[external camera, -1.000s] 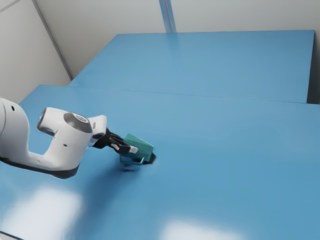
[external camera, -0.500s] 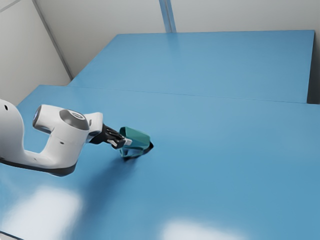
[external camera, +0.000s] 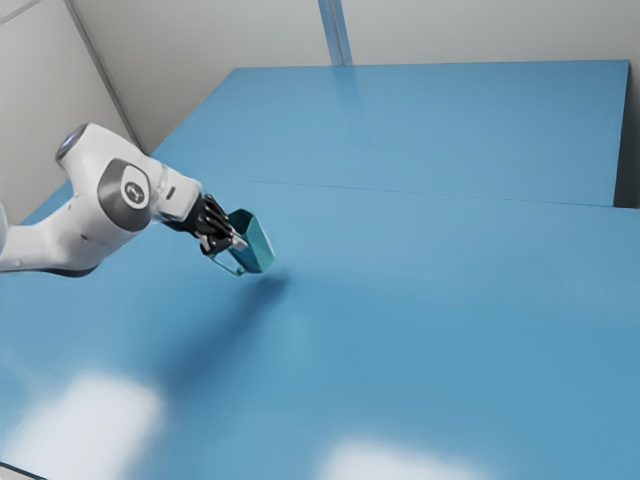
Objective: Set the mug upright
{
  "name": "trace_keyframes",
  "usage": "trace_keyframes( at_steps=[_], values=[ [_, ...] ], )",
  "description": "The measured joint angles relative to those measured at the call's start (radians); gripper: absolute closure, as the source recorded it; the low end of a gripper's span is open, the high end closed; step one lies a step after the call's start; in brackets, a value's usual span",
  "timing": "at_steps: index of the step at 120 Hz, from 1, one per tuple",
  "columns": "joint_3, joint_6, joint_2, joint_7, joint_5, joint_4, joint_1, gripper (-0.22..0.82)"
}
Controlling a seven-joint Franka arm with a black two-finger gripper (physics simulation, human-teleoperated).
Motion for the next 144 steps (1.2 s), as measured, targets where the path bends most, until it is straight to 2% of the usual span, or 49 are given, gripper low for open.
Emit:
trace_keyframes(
  at_steps=[21, 36, 63, 94, 144],
  values=[
    [-0.006, -0.112, -0.03, -0.265, 0.265, -0.034, 0.001, 0.79],
    [-0.009, -0.15, -0.048, -0.431, 0.361, -0.06, 0.001, 0.79],
    [-0.009, -0.08, -0.041, -0.659, 0.46, -0.071, 0.007, 0.79],
    [-0.015, -0.009, -0.004, -0.839, 0.467, -0.076, 0.006, 0.79],
    [-0.021, 0.009, 0.03, -1.018, 0.467, -0.074, 0.006, 0.78]
  ],
)
